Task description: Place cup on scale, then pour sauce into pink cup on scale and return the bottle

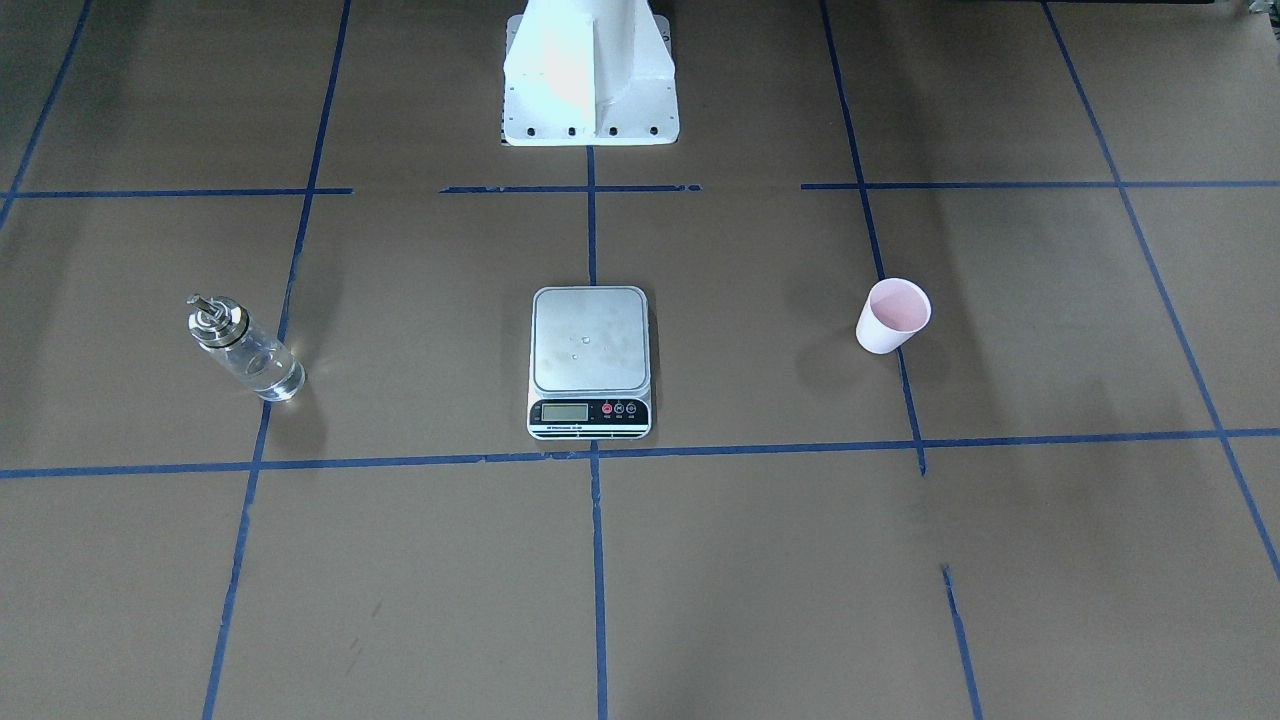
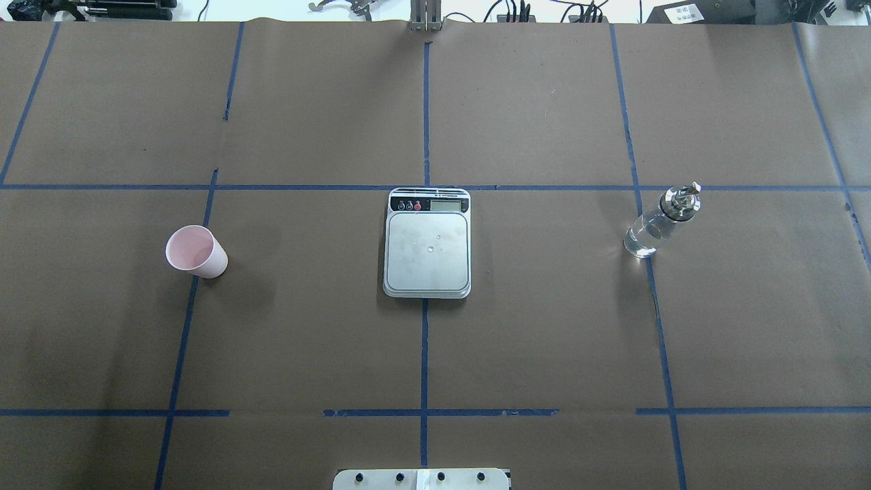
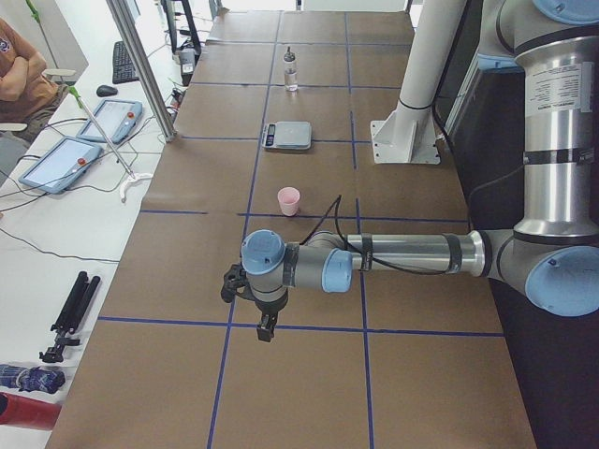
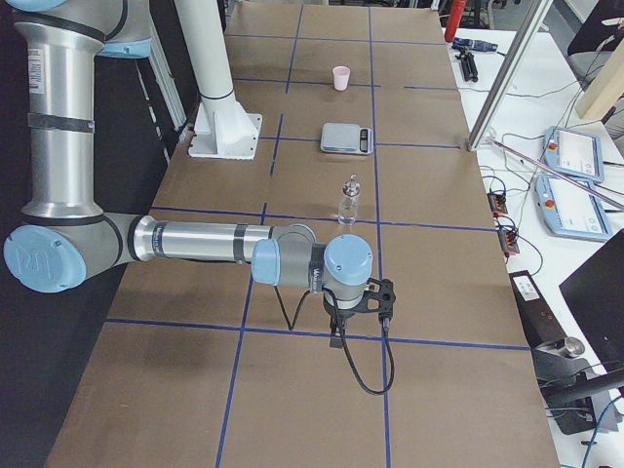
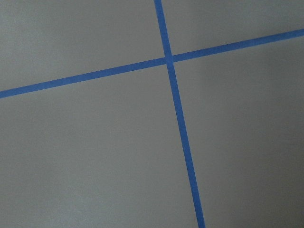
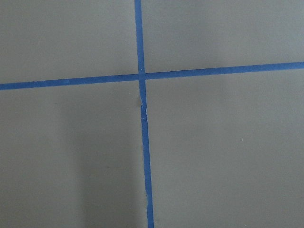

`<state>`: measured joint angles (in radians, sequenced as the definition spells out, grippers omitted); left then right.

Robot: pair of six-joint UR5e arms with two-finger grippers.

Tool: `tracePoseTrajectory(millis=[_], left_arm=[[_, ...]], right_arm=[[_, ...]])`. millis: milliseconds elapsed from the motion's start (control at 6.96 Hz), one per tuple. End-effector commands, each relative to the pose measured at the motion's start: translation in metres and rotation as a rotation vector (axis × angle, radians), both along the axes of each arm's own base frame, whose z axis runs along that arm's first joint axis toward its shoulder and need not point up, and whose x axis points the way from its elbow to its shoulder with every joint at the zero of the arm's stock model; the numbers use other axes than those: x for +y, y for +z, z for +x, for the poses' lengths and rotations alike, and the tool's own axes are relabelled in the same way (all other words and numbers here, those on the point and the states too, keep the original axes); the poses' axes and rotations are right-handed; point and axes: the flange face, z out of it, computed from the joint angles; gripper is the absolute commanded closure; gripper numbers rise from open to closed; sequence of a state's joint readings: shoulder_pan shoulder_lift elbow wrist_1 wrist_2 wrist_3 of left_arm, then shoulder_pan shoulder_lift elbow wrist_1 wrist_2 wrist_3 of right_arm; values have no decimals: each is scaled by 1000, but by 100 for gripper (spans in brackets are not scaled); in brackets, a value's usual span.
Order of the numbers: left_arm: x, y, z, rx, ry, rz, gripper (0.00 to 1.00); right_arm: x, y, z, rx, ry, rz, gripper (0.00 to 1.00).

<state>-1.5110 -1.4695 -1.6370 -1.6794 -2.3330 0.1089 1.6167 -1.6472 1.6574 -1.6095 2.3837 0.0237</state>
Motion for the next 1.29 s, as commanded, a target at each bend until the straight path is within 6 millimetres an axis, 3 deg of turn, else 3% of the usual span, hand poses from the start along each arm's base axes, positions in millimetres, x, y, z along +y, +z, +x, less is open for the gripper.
tracePoseTrajectory(millis=[0, 287, 431, 575, 718, 862, 1006, 1149], left_arm=[[0, -1, 0, 0, 0, 2, 0], [-2, -5, 0, 3, 1, 16, 0], [-13, -21, 2, 3, 2, 53, 0], [-33, -59, 3, 7, 0, 129, 0], [-41, -102, 4, 15, 0, 215, 0], [-51, -128, 10, 19, 11, 282, 0], [-54, -139, 50, 41, 73, 332, 0], [-61, -162, 73, 65, 55, 319, 0]], right_arm=[[-2, -3, 2, -4, 3, 9, 0], [-1, -3, 2, -7, 3, 10, 0], [-6, -10, 2, -7, 4, 24, 0], [-9, -13, 1, -9, 8, 27, 0], [-26, -37, -1, -9, 4, 72, 0], [-34, -51, -2, -8, 3, 99, 0], [-50, -66, -34, -23, -19, 83, 0], [-66, -85, -50, -24, -11, 78, 0]])
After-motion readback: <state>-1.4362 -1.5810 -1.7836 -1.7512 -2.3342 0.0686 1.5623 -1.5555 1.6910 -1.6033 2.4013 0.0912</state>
